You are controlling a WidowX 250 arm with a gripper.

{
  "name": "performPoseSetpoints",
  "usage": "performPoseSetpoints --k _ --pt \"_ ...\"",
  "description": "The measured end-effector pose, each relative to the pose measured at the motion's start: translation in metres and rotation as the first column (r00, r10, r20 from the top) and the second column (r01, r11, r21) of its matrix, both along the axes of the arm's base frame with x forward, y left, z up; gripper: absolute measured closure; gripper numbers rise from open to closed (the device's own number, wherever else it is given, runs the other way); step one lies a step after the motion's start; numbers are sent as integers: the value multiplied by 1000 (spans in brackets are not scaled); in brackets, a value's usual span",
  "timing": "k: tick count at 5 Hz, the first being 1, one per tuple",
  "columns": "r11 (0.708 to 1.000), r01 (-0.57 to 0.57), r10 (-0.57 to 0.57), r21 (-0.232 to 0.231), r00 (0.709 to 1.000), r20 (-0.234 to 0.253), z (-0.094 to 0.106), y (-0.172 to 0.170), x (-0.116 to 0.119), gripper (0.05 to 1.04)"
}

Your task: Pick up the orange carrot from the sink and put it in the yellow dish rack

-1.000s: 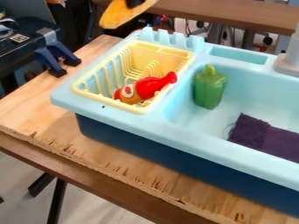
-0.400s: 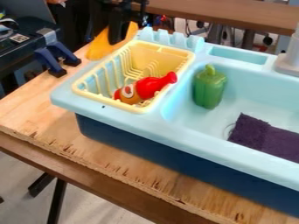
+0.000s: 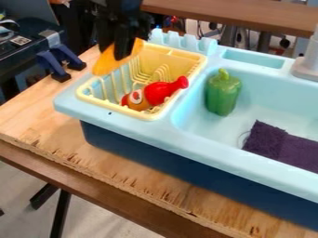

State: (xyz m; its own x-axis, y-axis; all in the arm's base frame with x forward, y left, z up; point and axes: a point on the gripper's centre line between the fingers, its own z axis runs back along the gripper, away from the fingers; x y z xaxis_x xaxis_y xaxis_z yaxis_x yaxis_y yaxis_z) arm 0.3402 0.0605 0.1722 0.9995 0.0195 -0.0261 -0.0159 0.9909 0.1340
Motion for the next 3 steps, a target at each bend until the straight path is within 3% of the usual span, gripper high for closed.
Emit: performPoseSetpoints --k 3 --pt "999 52 -52 4 999 8 -12 -20 17 728"
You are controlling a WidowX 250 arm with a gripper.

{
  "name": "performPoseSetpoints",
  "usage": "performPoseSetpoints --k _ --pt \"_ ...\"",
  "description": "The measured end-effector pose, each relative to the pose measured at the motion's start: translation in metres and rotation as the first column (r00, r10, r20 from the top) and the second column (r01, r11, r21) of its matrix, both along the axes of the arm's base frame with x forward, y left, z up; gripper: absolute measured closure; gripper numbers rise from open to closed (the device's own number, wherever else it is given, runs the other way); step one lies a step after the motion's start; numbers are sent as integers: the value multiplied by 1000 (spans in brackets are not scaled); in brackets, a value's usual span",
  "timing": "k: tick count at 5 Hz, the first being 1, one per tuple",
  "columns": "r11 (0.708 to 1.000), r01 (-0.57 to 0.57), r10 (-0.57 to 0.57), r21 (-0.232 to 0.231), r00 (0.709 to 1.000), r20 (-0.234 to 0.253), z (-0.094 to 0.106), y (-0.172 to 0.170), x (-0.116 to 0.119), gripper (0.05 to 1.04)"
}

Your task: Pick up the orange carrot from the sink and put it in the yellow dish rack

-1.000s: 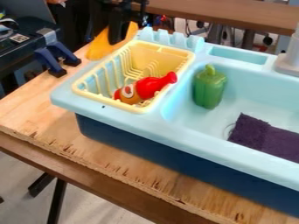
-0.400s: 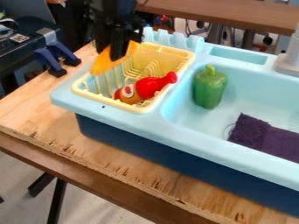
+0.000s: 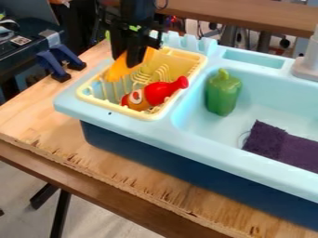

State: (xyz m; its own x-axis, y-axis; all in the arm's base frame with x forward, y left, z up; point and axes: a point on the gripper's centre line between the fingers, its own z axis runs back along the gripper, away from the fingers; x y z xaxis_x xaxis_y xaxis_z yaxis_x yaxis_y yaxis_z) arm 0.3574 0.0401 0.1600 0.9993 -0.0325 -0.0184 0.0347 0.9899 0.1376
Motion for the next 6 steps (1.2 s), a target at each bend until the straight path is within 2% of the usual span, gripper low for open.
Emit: performPoseSetpoints --k 1,2,3,4,5,6 --pt "1000 3 -3 -9 1000 17 0 -7 3 669" --pt "999 -6 7 -39 999 43 -1 -9 7 353" --pt "998 -39 41 -48 999 31 -1 -9 4 91" --pt "997 -64 67 -49 997 47 0 -4 5 77" --pt "995 -71 76 -64 994 80 12 0 0 79" --pt "996 -20 33 -85 987 155 42 -12 -10 80"
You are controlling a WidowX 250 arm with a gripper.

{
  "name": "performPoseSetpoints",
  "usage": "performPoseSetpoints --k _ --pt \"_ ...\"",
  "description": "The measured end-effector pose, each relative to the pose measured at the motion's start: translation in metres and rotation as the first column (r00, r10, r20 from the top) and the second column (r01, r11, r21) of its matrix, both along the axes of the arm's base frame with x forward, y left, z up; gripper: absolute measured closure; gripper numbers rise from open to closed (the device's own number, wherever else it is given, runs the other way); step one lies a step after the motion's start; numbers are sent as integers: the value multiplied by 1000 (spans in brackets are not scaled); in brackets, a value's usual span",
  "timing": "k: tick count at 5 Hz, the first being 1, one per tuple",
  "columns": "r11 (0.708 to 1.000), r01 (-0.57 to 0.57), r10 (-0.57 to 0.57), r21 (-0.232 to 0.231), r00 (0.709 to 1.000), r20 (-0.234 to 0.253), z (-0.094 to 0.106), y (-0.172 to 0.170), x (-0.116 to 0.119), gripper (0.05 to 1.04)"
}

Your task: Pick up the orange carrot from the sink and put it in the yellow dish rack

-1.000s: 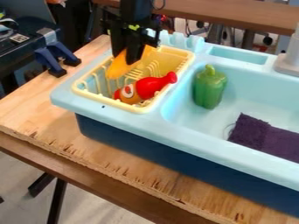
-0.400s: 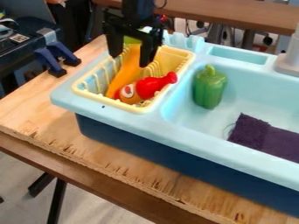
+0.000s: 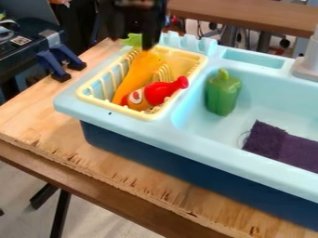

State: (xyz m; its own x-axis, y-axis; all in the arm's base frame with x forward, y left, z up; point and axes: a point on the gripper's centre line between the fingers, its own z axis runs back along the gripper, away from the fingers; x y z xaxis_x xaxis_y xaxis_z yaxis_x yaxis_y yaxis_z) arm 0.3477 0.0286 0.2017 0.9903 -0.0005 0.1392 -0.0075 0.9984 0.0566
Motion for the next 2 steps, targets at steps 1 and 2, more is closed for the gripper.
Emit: performPoseSetpoints --k 1,2 --pt "986 136 -127 -95 987 95 39 -28 -19 80" --pt "969 230 -226 -85 972 60 43 -64 -31 80"
